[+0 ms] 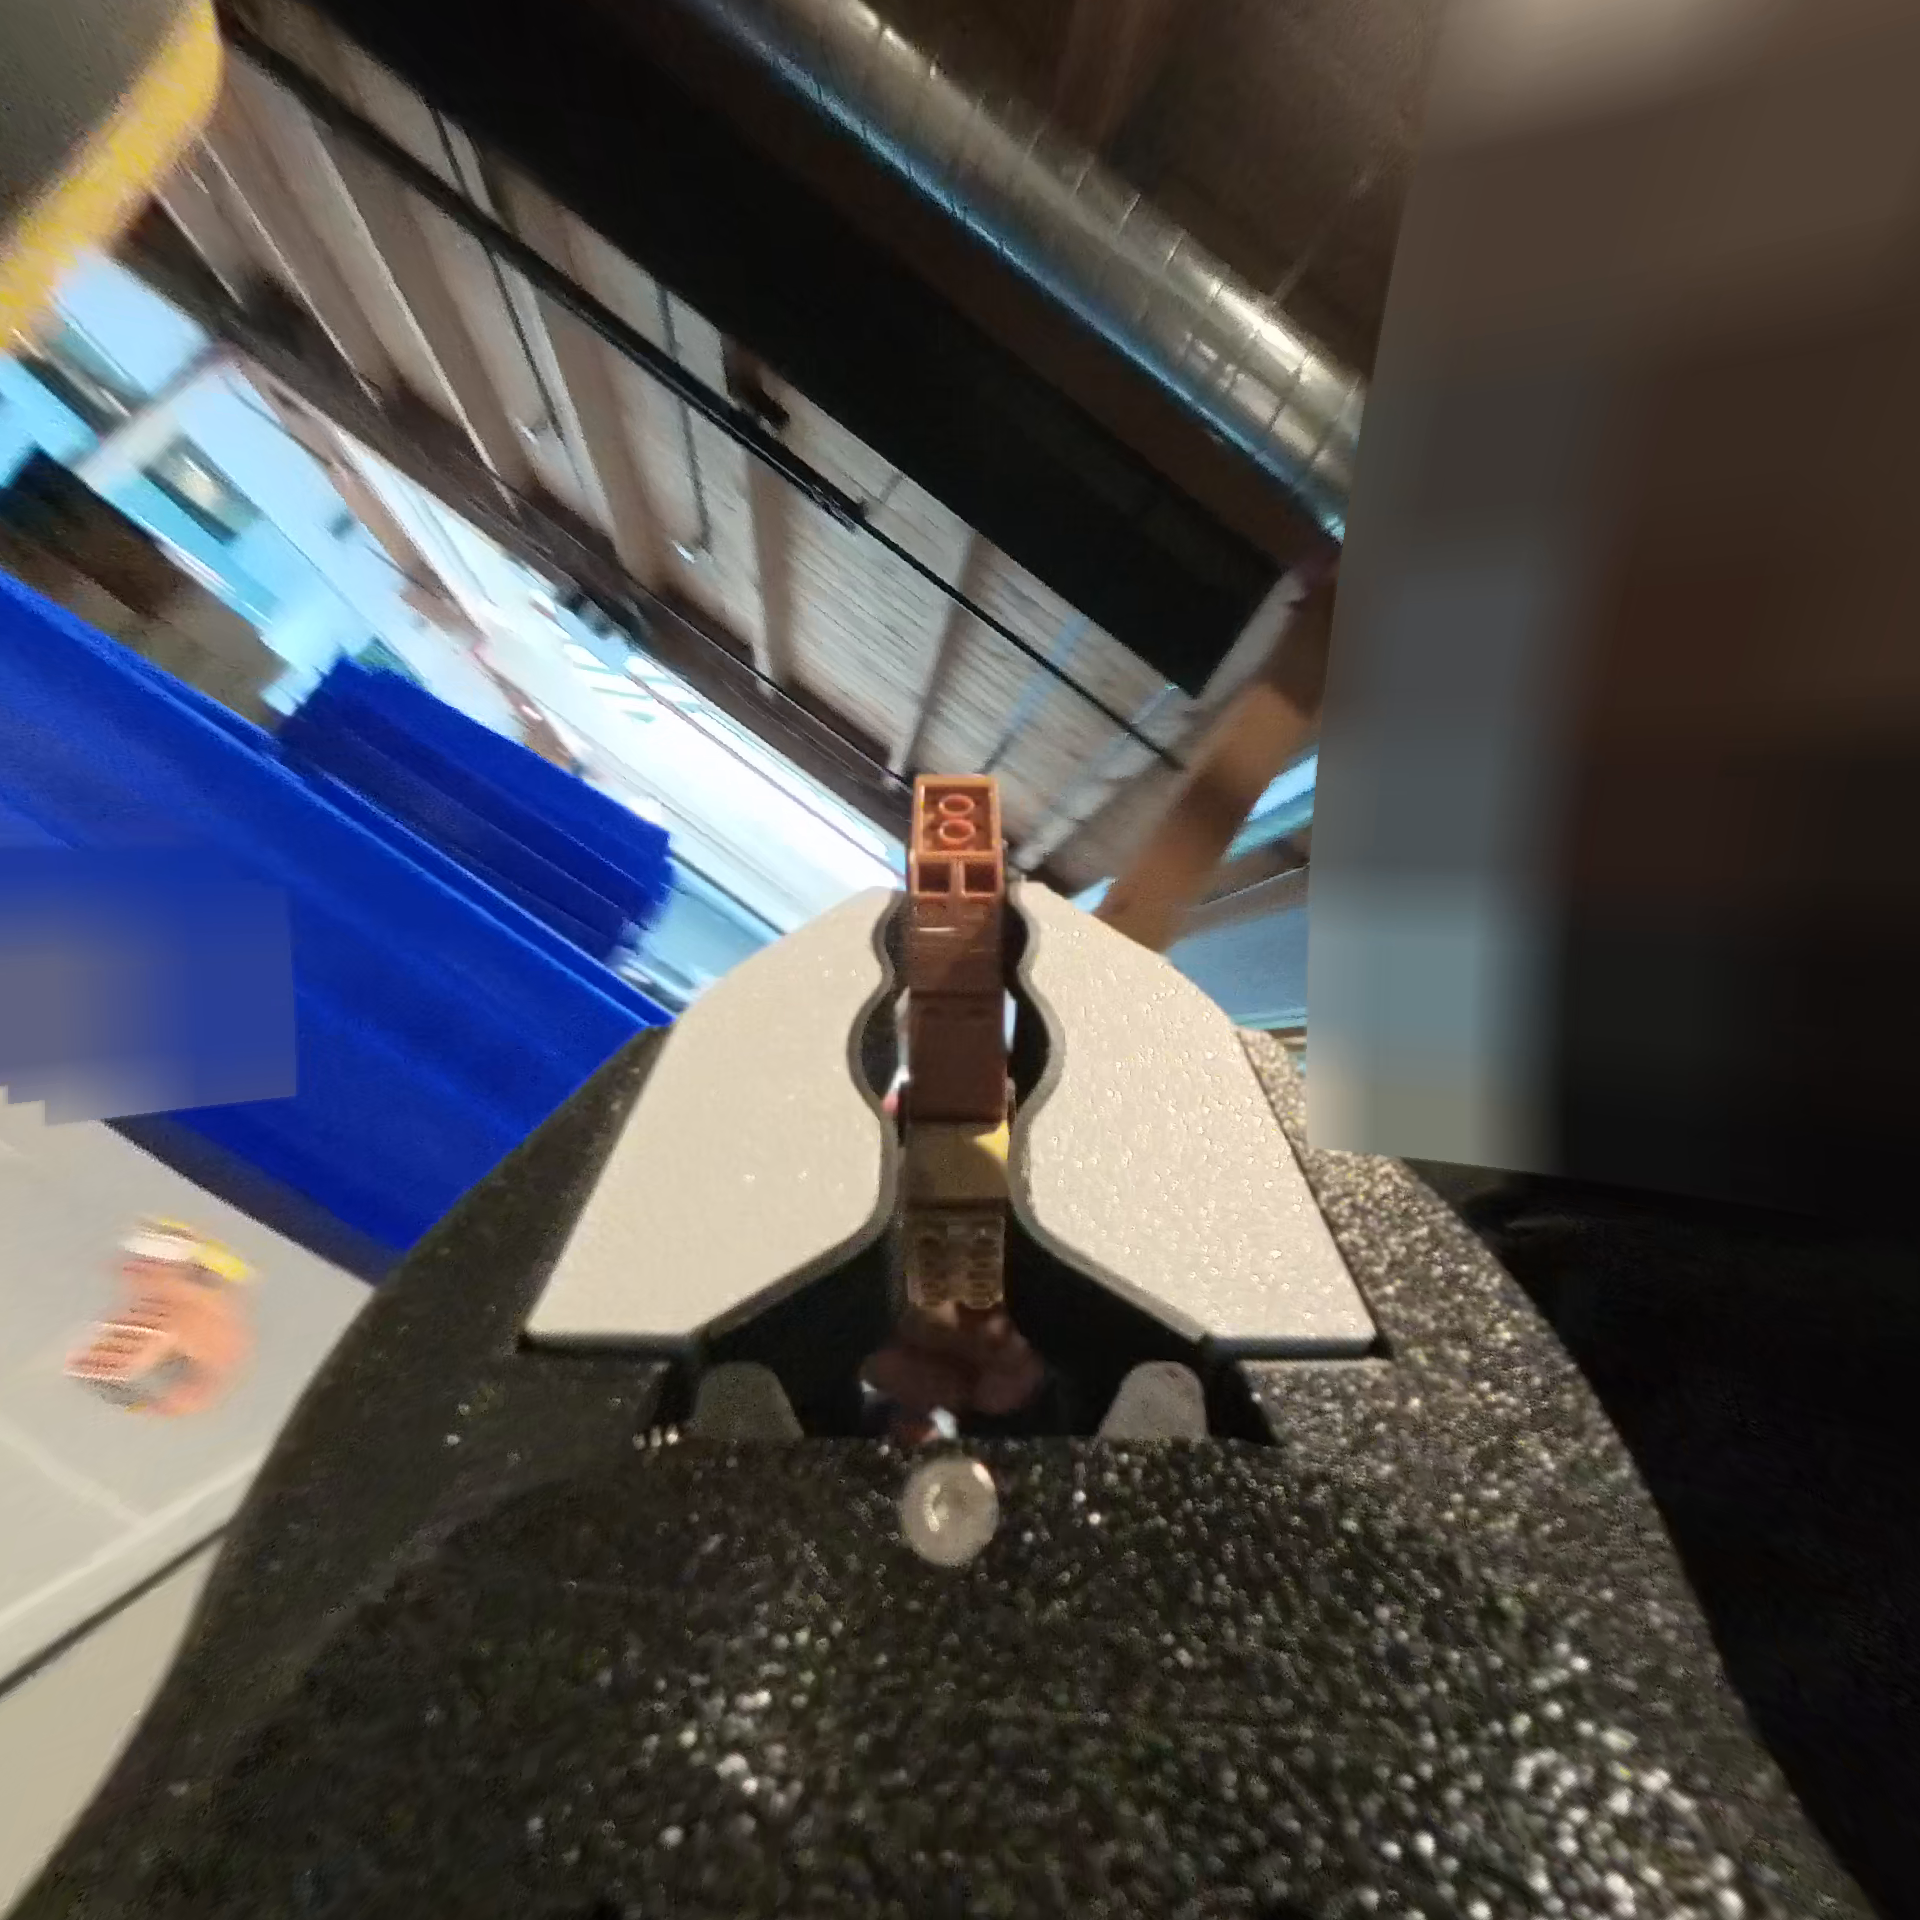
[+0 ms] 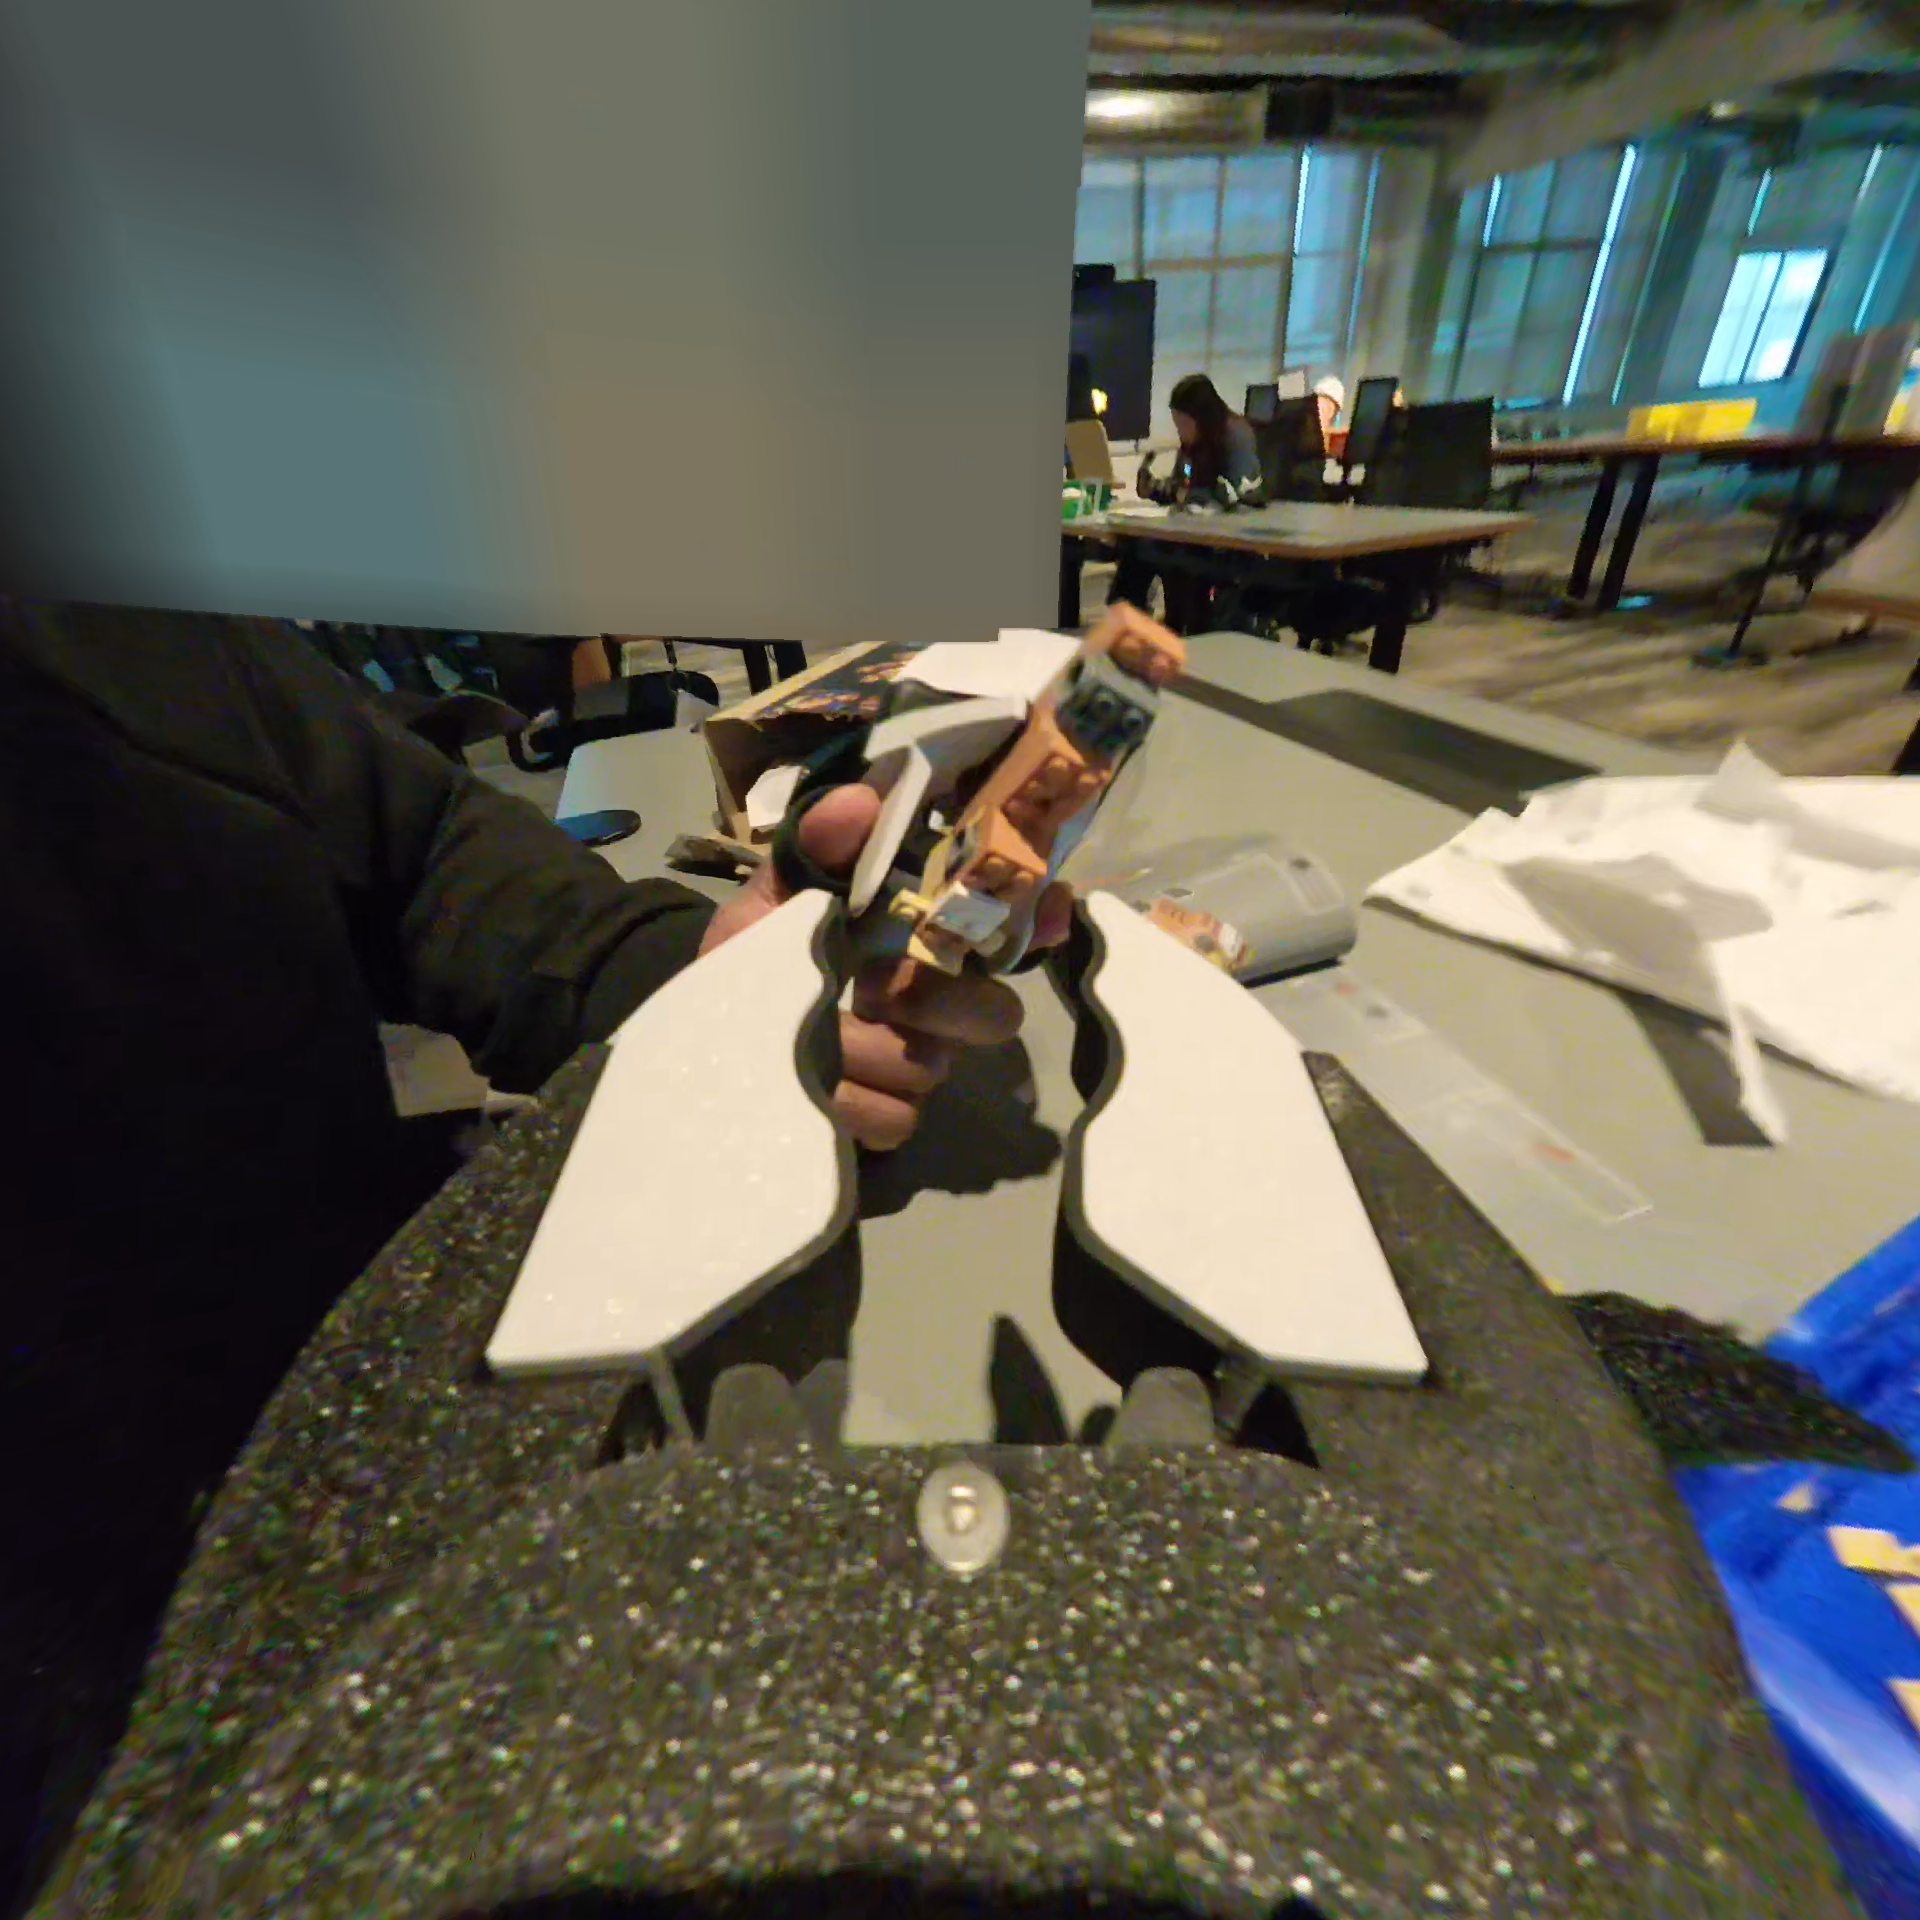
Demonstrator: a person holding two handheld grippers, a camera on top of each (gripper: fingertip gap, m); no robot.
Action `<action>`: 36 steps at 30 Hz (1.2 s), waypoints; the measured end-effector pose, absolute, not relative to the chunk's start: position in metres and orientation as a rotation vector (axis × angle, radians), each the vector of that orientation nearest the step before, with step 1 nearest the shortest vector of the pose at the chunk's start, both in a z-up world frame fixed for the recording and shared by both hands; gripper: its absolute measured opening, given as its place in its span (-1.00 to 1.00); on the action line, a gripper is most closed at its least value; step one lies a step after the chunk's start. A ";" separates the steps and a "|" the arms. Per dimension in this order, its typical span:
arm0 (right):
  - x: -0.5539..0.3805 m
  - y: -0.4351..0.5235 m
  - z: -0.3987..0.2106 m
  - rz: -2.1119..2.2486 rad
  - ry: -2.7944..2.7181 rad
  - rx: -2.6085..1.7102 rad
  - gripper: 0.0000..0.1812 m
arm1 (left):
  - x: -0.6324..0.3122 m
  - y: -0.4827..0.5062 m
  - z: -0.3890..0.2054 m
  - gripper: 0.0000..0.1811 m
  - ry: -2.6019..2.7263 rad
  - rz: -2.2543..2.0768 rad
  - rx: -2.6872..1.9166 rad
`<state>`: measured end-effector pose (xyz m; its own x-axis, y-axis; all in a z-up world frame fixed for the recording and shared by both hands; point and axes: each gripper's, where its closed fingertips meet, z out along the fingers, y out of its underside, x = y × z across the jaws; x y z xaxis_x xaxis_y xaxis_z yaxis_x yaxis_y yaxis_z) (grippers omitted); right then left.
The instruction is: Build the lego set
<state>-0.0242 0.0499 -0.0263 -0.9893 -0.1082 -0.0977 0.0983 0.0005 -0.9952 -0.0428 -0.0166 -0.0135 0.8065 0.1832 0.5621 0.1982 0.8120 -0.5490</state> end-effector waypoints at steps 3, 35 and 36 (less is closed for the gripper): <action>-0.021 0.036 -0.031 -2.088 2.068 0.062 -0.56 | -0.041 -0.017 -0.017 -0.82 -0.658 0.015 -0.647; -0.025 -0.005 -0.037 -1.958 1.895 0.237 -0.69 | -0.044 -0.017 -0.025 -0.82 -0.698 0.026 -0.689; -0.026 -0.006 -0.037 -1.959 1.896 0.247 -0.69 | -0.044 -0.017 -0.025 -0.82 -0.699 0.025 -0.687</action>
